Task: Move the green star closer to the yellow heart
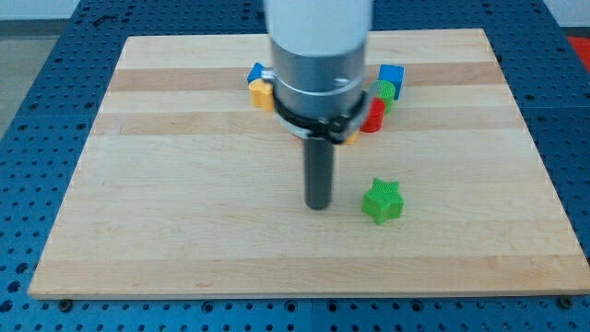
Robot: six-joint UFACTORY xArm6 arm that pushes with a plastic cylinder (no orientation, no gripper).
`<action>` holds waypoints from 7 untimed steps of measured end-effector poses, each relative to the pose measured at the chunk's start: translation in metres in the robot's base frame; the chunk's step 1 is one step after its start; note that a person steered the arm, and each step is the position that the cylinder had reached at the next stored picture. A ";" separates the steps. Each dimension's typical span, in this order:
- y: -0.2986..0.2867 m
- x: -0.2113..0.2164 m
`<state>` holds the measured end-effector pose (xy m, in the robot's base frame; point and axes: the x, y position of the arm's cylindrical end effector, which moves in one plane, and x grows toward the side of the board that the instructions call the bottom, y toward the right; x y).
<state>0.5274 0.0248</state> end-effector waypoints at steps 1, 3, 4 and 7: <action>0.023 0.028; 0.106 0.045; 0.112 0.033; 0.006 -0.005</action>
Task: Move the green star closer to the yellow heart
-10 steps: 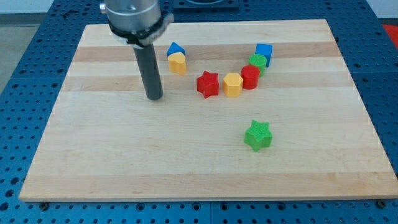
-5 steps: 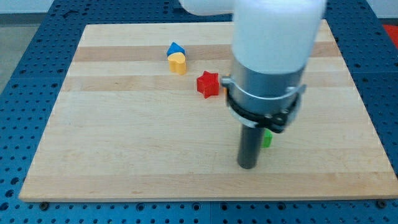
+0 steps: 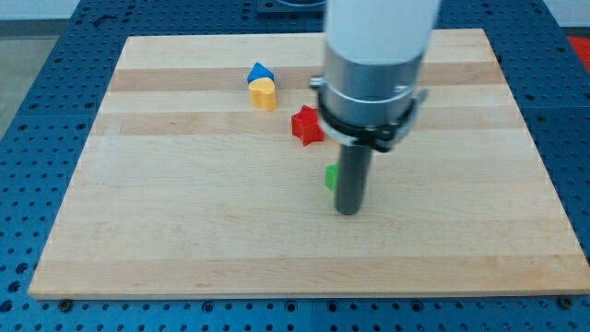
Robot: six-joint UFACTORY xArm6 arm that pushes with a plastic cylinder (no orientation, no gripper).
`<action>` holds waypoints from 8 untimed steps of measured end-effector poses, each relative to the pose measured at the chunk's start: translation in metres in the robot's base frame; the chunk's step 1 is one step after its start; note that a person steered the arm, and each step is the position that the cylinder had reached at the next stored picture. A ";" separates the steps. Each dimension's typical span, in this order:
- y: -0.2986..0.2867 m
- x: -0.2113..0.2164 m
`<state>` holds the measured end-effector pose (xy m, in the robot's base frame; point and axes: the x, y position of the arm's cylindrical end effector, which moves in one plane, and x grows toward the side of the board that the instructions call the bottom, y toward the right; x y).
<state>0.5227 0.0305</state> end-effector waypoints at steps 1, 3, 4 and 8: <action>-0.012 -0.001; 0.055 -0.001; 0.072 -0.003; 0.030 -0.025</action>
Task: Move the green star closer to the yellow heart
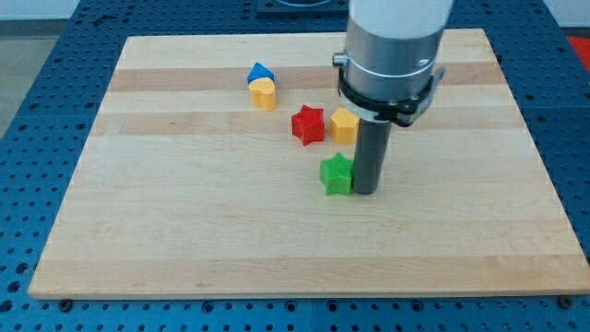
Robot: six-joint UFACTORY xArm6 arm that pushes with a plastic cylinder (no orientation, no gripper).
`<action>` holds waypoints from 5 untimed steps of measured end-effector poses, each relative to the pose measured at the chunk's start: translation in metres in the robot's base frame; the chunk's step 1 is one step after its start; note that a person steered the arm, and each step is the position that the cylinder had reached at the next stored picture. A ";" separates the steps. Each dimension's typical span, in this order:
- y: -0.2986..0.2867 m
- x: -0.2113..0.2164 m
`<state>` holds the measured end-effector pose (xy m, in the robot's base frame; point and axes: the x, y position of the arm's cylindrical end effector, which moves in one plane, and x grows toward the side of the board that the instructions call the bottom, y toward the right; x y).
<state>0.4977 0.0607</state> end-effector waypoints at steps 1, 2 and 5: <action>-0.026 0.000; -0.064 -0.012; -0.113 -0.055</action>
<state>0.4429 -0.0527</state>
